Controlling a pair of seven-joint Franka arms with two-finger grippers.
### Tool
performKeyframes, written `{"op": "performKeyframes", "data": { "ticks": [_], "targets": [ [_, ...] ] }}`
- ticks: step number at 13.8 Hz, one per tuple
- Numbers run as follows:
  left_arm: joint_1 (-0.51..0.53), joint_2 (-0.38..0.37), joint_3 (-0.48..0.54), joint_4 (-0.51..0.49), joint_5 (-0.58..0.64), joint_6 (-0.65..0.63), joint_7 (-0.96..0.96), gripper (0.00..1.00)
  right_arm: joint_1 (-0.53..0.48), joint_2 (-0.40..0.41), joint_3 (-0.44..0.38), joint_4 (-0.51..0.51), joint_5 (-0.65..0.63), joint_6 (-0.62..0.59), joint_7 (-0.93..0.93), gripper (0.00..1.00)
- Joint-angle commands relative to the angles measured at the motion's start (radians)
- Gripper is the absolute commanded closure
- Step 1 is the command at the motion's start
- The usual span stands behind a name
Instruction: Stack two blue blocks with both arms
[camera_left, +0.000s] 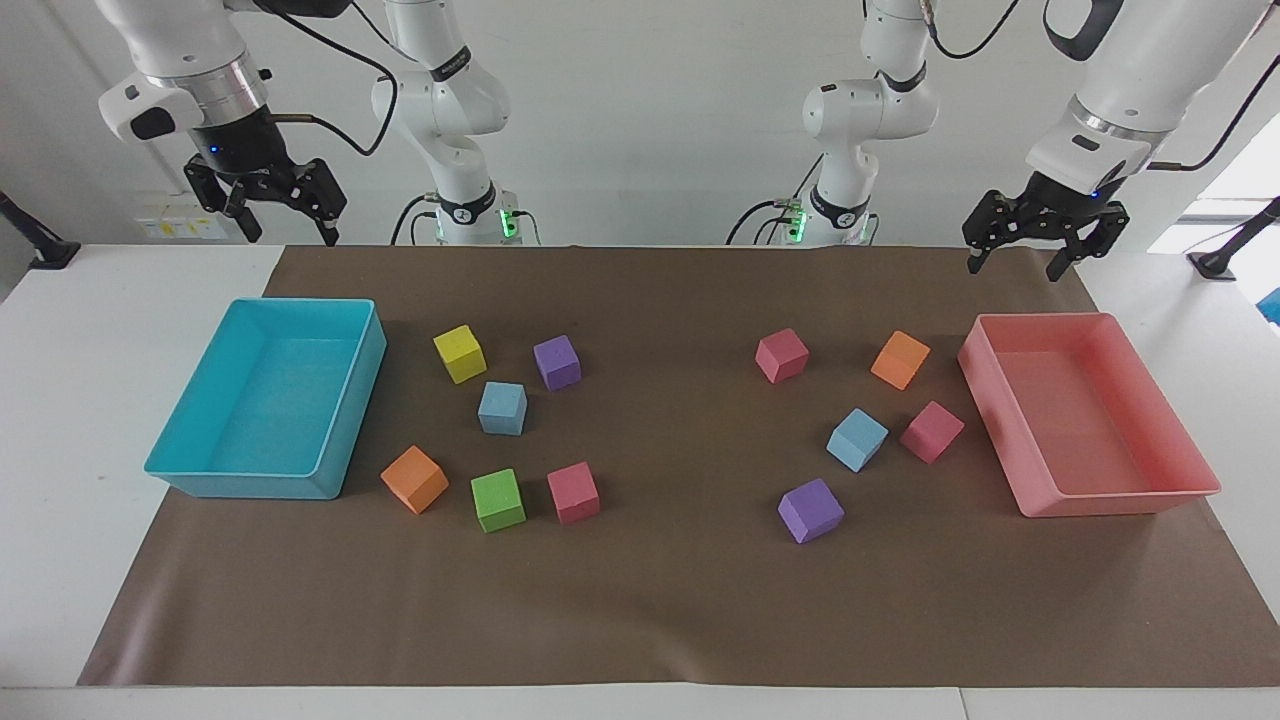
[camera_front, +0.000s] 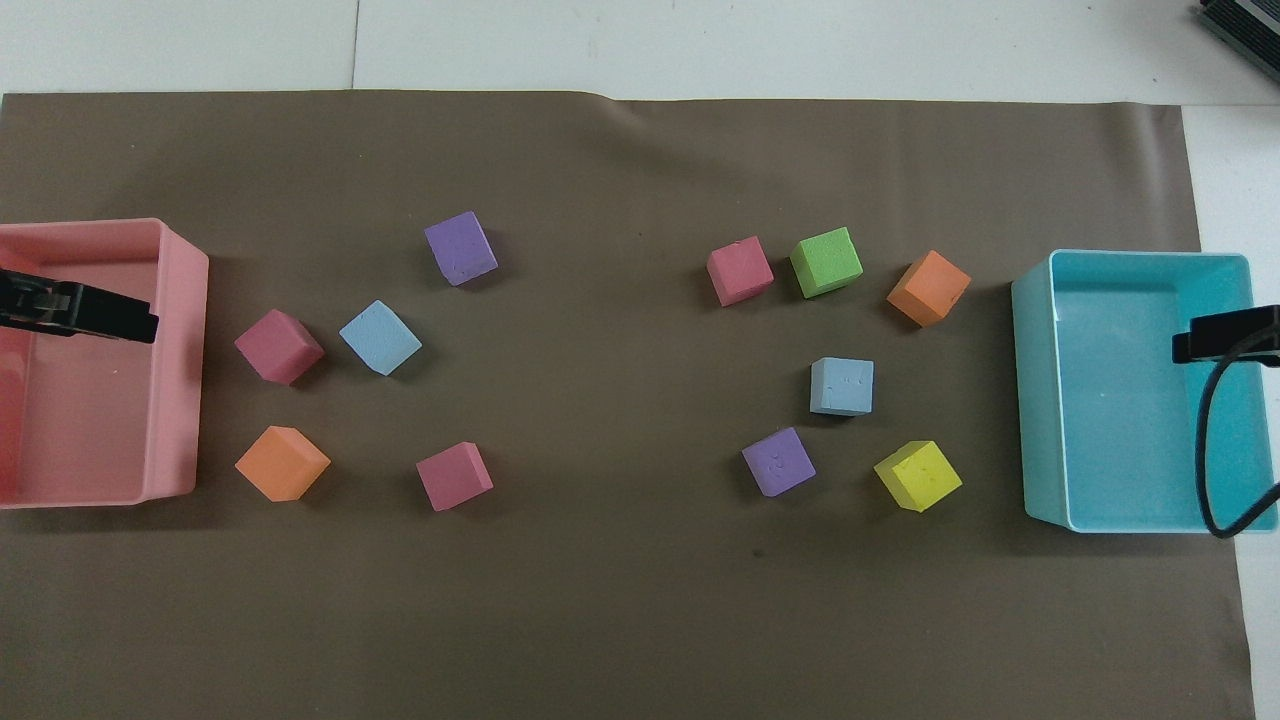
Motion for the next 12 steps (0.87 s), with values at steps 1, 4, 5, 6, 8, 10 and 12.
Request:
{"op": "performKeyframes", "data": {
  "ticks": [1,4,5,6,8,10,12],
  "targets": [
    [-0.012,0.001,0.011,0.018,-0.012,-0.027,0.007,0.00,-0.006,-0.008,0.005,-0.010,0.010,0.008,0.008,0.00],
    [-0.012,0.001,0.011,0.018,-0.012,-0.027,0.007,0.00,-0.006,-0.008,0.005,-0.010,0.010,0.008,0.008,0.00],
    [-0.012,0.001,0.011,0.018,-0.012,-0.027,0.007,0.00,-0.006,-0.008,0.005,-0.012,0.010,0.008,0.008,0.00],
    [-0.011,0.001,0.013,0.018,-0.012,-0.027,0.006,0.00,-0.006,-0.008,0.005,-0.010,0.010,0.008,0.008,0.00],
    [0.000,0.001,0.013,0.018,-0.012,-0.027,0.006,0.00,-0.006,-0.008,0.005,-0.010,0.010,0.008,0.008,0.00],
    [-0.003,0.002,0.013,0.018,-0.012,-0.027,0.006,0.00,-0.006,-0.008,0.005,-0.012,0.010,0.008,0.008,0.00],
    [-0.011,0.001,0.013,0.018,-0.012,-0.022,0.007,0.00,-0.006,-0.008,0.005,-0.012,0.010,0.008,0.008,0.00]
  ]
}}
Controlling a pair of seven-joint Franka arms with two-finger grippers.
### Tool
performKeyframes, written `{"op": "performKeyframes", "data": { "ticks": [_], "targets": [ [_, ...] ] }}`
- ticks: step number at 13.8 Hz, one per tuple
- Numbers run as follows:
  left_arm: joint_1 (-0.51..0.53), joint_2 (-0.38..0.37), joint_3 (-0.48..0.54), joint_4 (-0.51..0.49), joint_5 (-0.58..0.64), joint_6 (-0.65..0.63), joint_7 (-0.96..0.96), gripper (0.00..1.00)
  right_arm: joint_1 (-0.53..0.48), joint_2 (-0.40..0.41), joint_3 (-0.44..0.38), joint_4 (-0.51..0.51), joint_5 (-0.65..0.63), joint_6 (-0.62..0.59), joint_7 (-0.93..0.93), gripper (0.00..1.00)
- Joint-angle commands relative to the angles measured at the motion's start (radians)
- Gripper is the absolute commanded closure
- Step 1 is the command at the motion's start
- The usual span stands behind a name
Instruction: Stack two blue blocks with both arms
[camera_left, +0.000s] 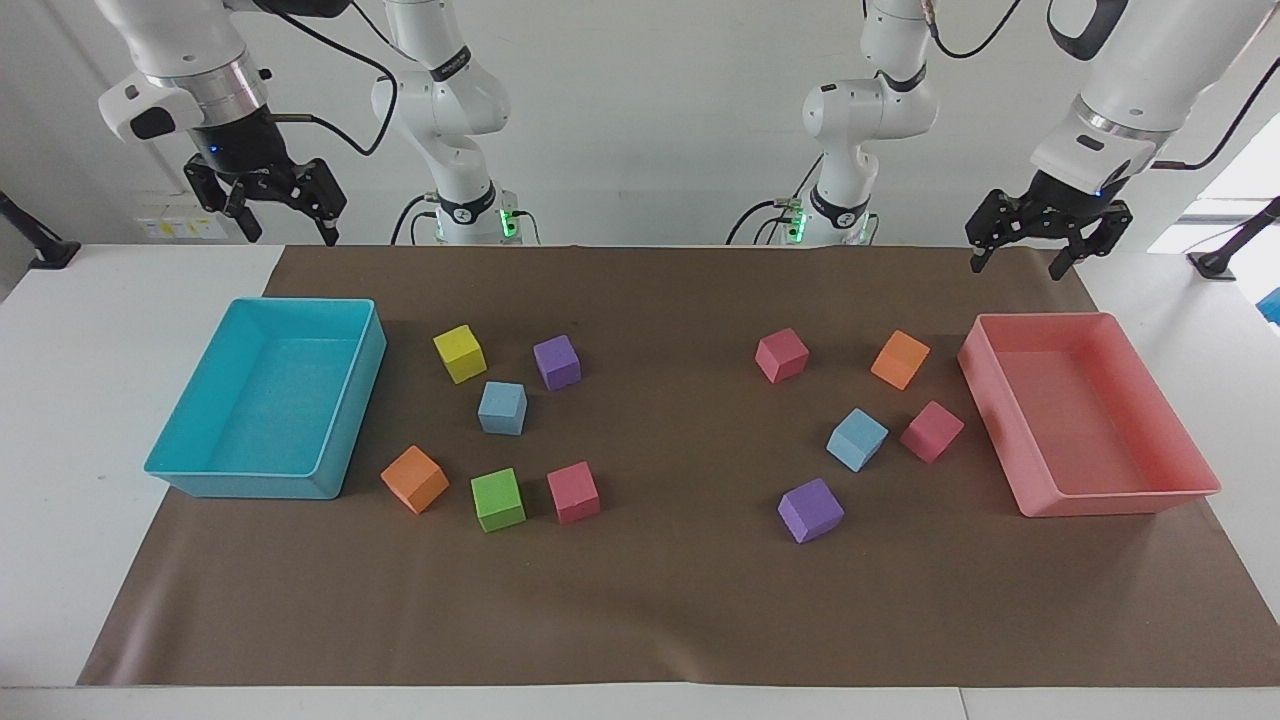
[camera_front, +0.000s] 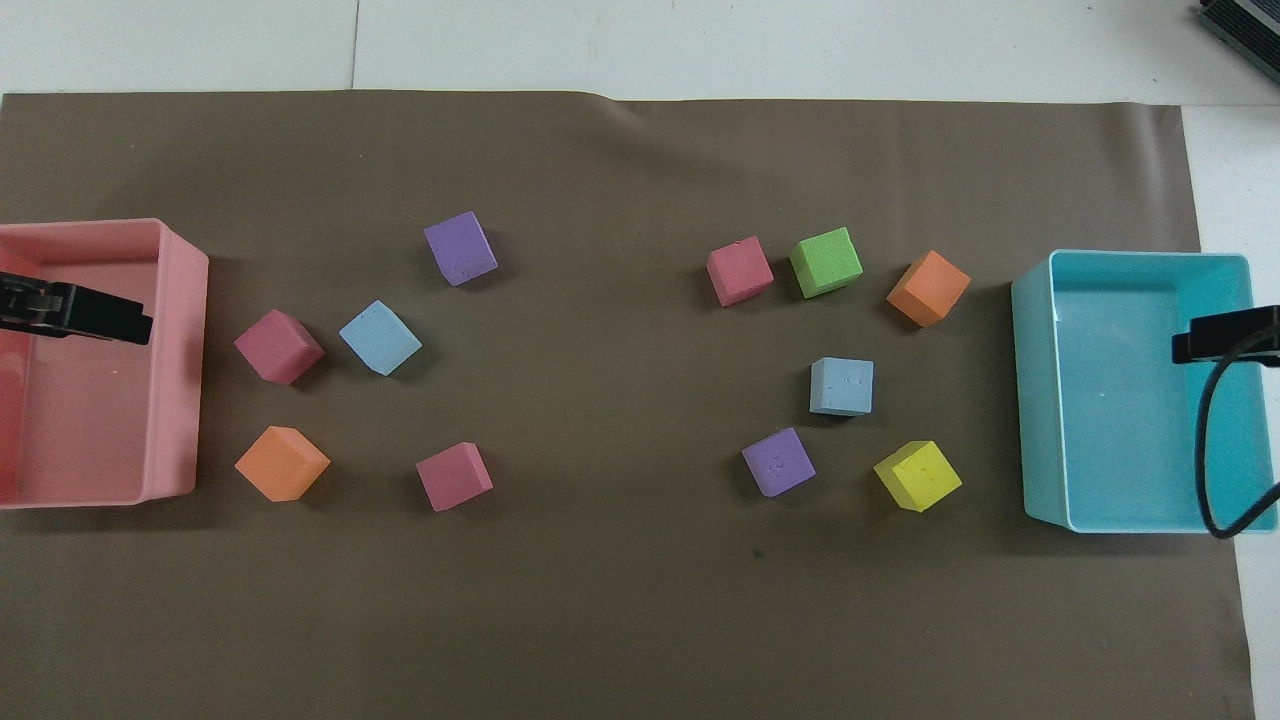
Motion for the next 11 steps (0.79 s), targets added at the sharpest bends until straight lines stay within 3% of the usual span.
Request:
{"op": "performKeyframes", "data": {
  "ticks": [1,11],
  "targets": [
    [-0.012,0.002,0.007,0.016,-0.012,-0.018,0.006,0.00,-0.006,-0.008,0.005,-0.012,0.010,0.008,0.008,0.00],
    [-0.014,0.001,0.005,0.015,-0.012,-0.045,0.009,0.00,-0.017,-0.011,0.003,-0.012,-0.001,-0.007,0.004,0.00]
  ]
}}
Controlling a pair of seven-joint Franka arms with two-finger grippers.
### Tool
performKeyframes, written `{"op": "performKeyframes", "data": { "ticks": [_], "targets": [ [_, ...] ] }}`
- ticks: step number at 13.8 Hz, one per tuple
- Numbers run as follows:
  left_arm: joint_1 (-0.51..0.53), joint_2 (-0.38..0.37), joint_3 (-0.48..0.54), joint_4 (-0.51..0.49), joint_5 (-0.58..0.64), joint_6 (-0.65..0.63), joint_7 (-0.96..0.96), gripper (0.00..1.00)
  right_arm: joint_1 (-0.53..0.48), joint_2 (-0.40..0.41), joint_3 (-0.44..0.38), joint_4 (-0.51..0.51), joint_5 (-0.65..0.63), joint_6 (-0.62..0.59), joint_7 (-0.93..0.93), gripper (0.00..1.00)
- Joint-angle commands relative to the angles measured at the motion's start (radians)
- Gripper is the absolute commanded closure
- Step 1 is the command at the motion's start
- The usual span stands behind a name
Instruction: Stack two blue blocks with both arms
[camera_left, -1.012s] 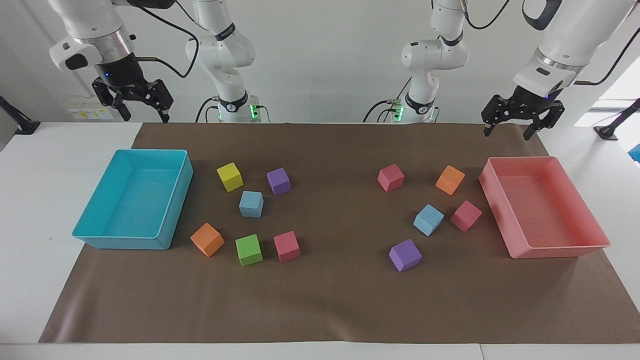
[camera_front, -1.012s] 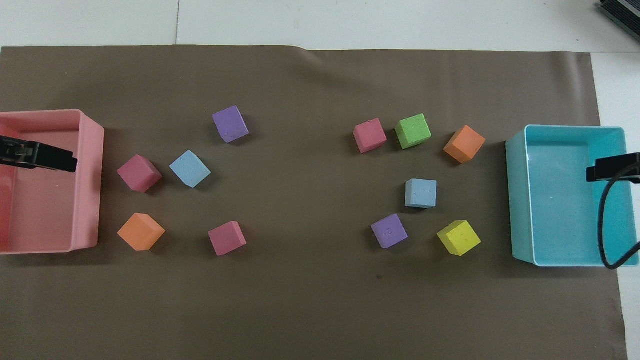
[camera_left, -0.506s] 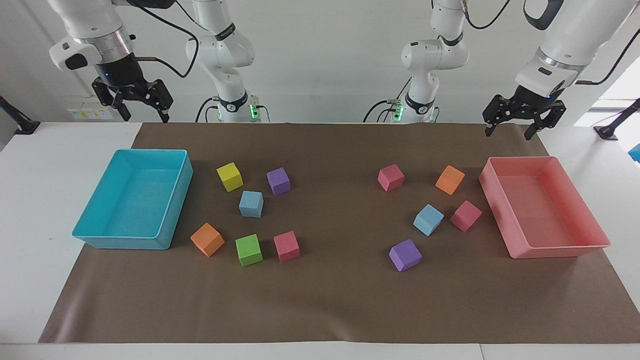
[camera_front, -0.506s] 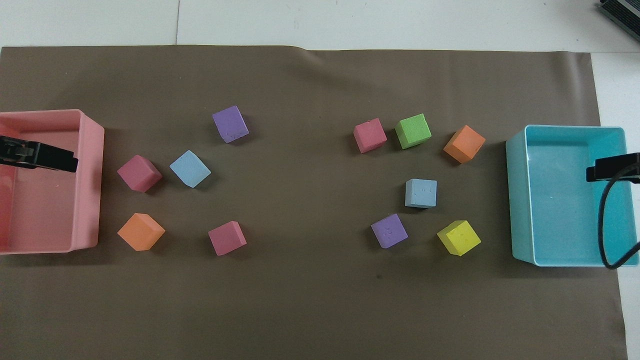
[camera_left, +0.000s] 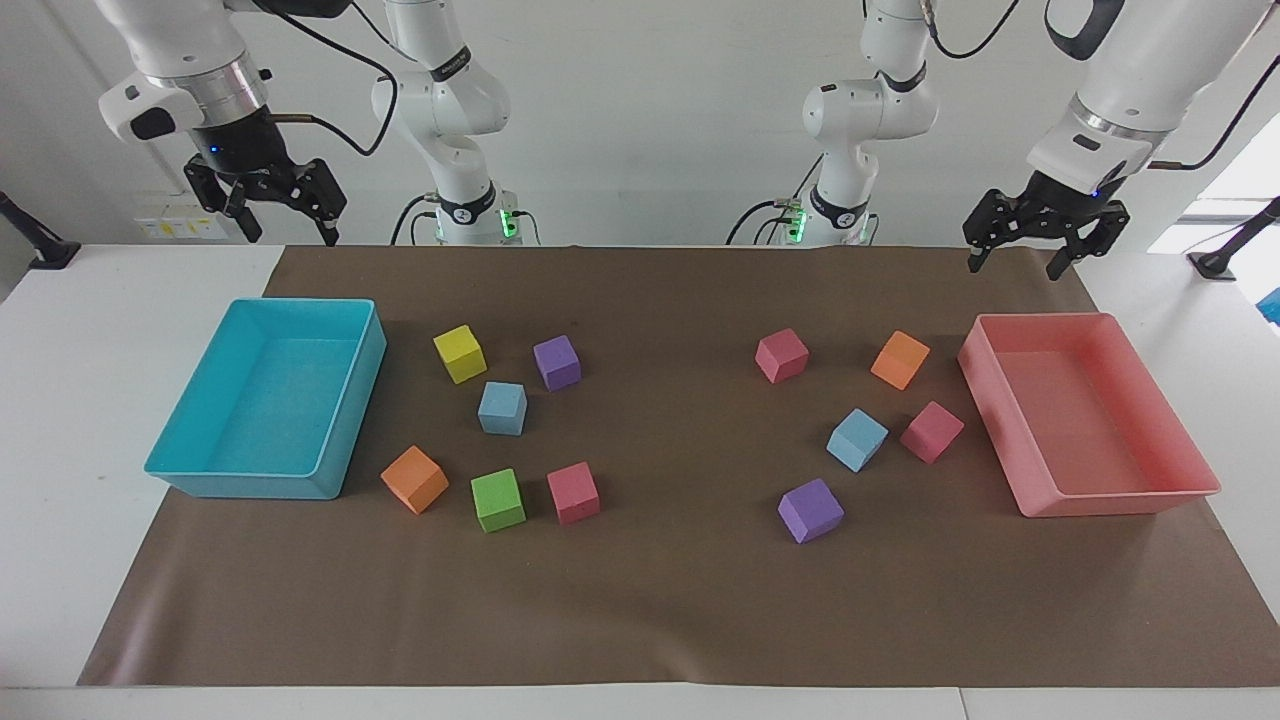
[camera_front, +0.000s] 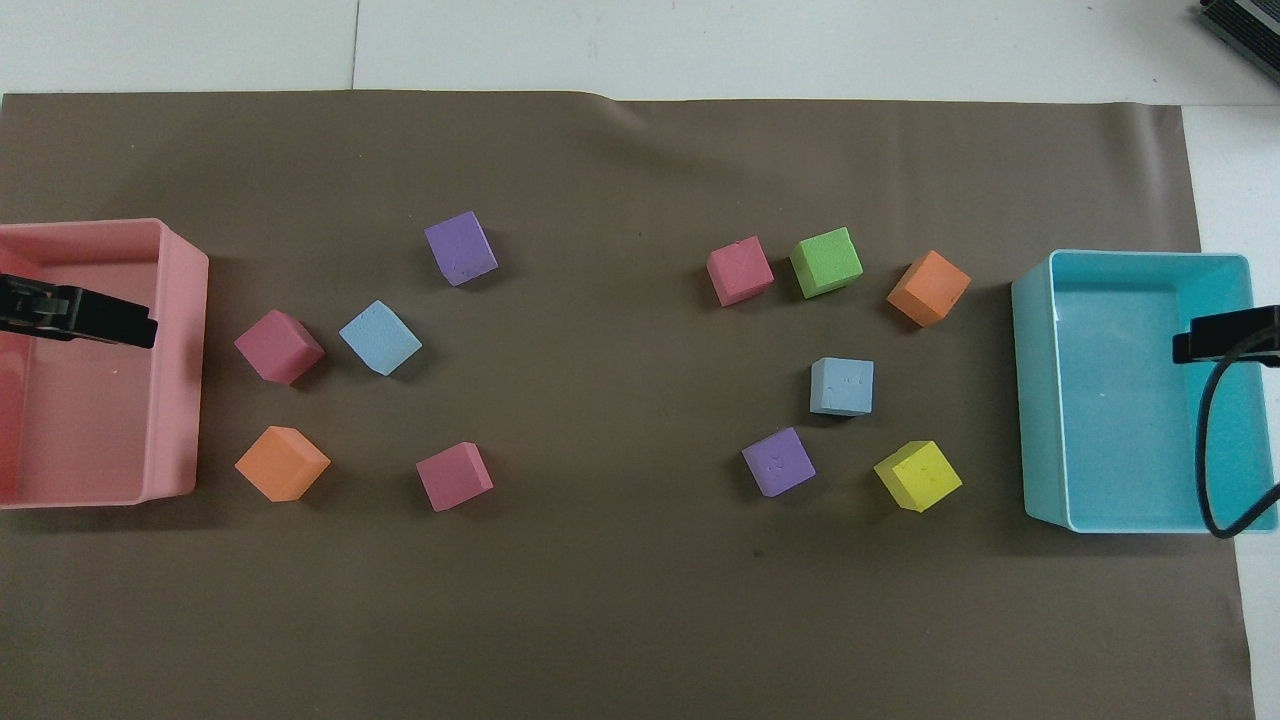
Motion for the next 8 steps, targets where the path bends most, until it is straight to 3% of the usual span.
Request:
{"op": "performKeyframes", "data": {
  "ticks": [1,8],
  "targets": [
    [-0.013,-0.001,0.010,0.014,-0.013,-0.031,0.009,0.00,-0.012,-0.011,0.002,-0.012,0.003,-0.003,0.008,0.00],
    [-0.013,0.001,0.010,0.016,-0.012,-0.014,0.010,0.00,-0.009,-0.009,0.002,-0.009,0.003,-0.006,0.001,0.00]
  ]
}}
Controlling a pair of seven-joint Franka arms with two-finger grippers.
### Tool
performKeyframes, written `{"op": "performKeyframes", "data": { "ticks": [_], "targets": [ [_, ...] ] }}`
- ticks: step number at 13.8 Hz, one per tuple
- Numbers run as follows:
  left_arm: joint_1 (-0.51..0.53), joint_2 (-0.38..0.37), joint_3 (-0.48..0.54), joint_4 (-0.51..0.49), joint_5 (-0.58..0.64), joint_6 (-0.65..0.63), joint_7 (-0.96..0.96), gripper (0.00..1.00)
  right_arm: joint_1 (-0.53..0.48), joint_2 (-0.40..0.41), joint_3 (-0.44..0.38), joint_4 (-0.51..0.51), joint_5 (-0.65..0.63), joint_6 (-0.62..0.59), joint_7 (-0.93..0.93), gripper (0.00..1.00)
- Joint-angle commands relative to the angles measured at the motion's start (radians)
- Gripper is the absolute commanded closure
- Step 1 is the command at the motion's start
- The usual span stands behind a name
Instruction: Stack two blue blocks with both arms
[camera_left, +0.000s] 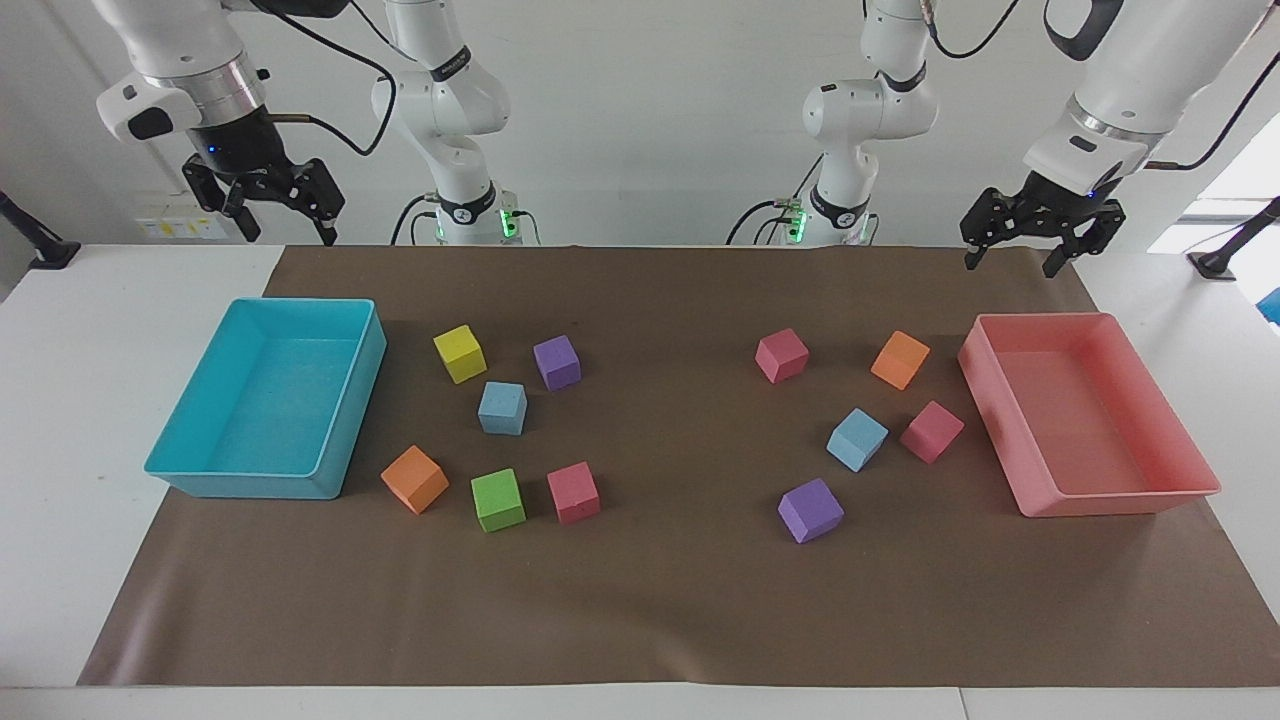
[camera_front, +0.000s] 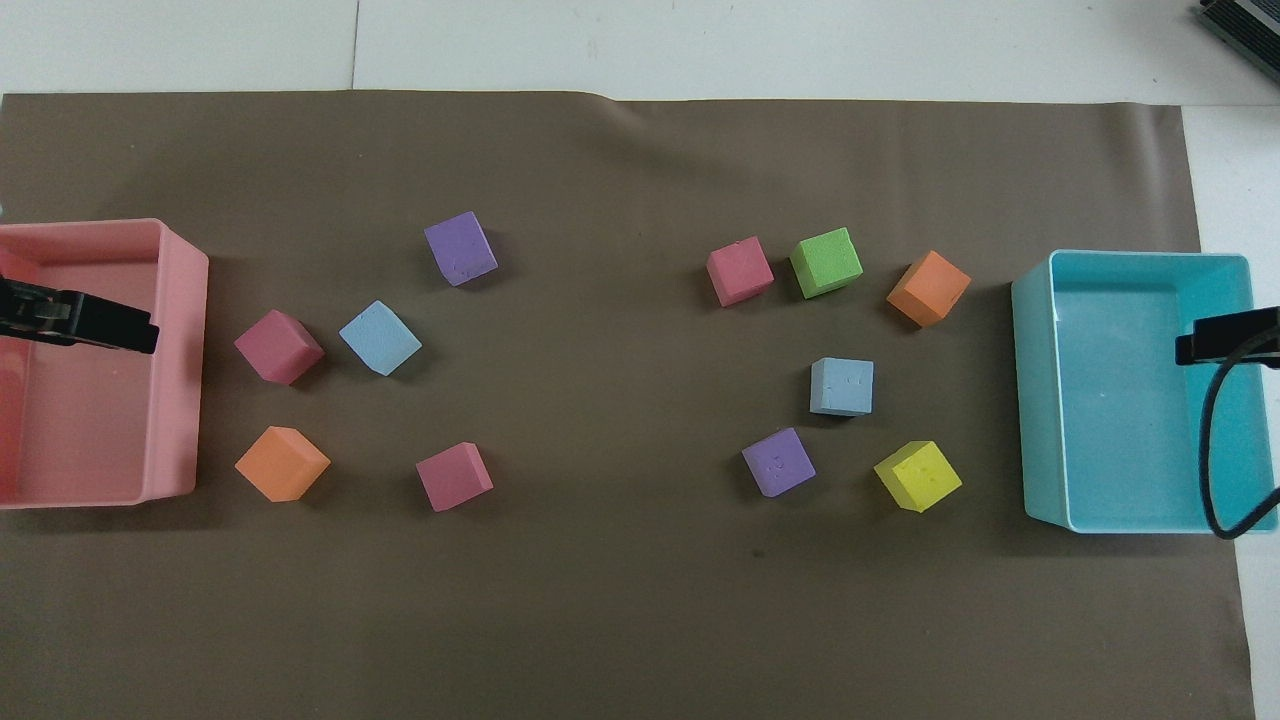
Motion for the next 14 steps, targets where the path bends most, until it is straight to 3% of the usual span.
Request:
{"op": "performKeyframes", "data": {
  "ticks": [1,6,9,14],
  "targets": [
    [-0.013,0.001,0.010,0.013,-0.010,-0.003,0.010,0.00,-0.003,-0.020,0.008,-0.005,0.001,-0.004,-0.001,0.00],
    [-0.014,0.002,0.010,0.013,-0.010,0.014,0.012,0.00,0.041,-0.013,0.018,-0.083,0.004,0.037,0.069,0.00],
    [-0.013,0.009,0.010,0.006,-0.010,0.061,0.010,0.00,0.139,0.033,0.018,-0.149,0.011,0.169,0.229,0.00],
    [-0.026,0.085,0.012,0.009,0.008,0.166,0.009,0.00,0.252,0.135,0.018,-0.234,0.011,0.316,0.275,0.00]
  ]
}}
